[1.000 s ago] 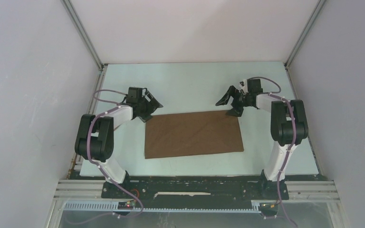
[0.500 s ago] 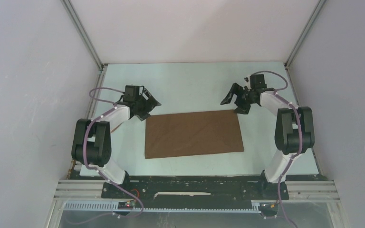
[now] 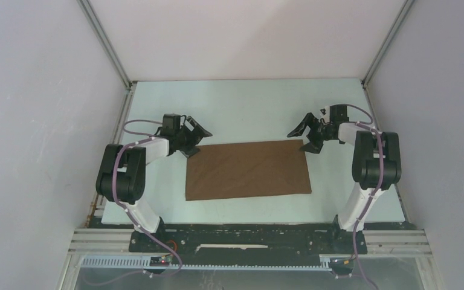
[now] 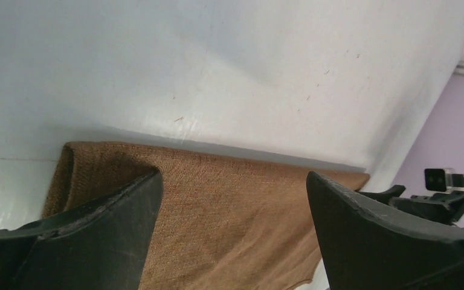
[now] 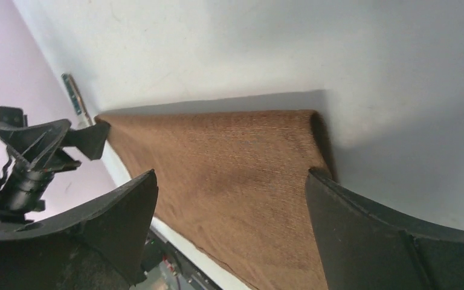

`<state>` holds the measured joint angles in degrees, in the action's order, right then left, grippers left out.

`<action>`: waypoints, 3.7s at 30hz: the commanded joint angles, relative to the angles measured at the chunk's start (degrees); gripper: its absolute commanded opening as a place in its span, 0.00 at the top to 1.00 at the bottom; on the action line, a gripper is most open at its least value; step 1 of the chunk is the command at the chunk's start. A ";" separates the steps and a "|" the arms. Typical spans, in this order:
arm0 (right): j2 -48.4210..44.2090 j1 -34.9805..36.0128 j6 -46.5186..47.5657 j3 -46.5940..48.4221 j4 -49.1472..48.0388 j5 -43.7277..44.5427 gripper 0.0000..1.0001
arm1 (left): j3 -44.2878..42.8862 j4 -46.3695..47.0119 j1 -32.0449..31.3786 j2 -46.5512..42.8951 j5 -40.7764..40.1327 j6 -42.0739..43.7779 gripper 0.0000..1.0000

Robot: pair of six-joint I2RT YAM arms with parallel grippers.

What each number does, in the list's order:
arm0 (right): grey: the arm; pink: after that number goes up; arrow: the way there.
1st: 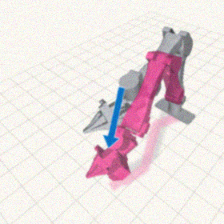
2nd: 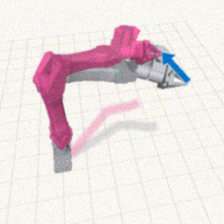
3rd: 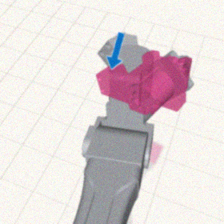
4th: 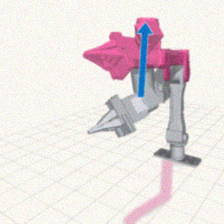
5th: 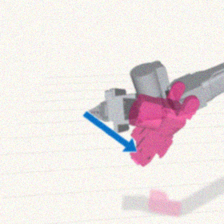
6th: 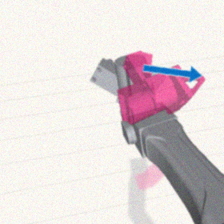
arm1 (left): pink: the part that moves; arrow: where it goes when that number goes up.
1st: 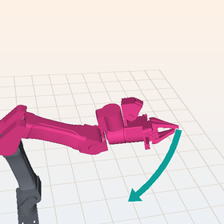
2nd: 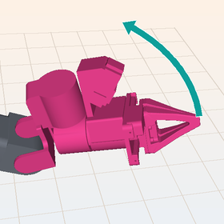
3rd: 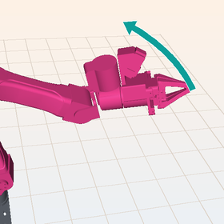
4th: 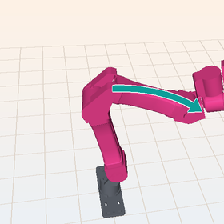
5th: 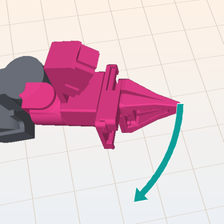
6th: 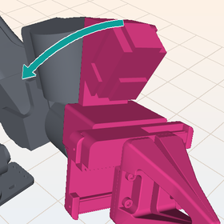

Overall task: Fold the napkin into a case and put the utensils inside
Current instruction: Pick up the rectangle-folded napkin from the center of the board, then fold the rectangle-folded napkin at the center of the board.

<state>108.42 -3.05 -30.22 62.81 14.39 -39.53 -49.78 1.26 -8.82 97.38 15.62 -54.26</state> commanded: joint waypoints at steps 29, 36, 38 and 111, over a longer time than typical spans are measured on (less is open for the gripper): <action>-2.69 11.47 19.59 12.27 41.39 35.93 0.21 | 0.30 -29.43 -10.81 -37.18 -0.40 19.03 0.00; 2.09 12.13 20.66 13.12 42.08 34.45 0.28 | 1.30 -29.86 -10.78 -41.44 3.00 18.77 0.00; 2.91 12.77 20.12 13.53 42.03 34.58 0.27 | 1.43 -29.95 -10.78 -42.11 2.69 19.17 0.00; 16.63 42.82 10.44 35.04 30.27 12.36 1.00 | 1.55 -33.78 -10.69 -51.69 0.07 14.53 0.00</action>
<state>124.40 39.46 -17.85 95.66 48.01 -20.71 -48.88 -32.77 -19.38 46.59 16.62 -39.00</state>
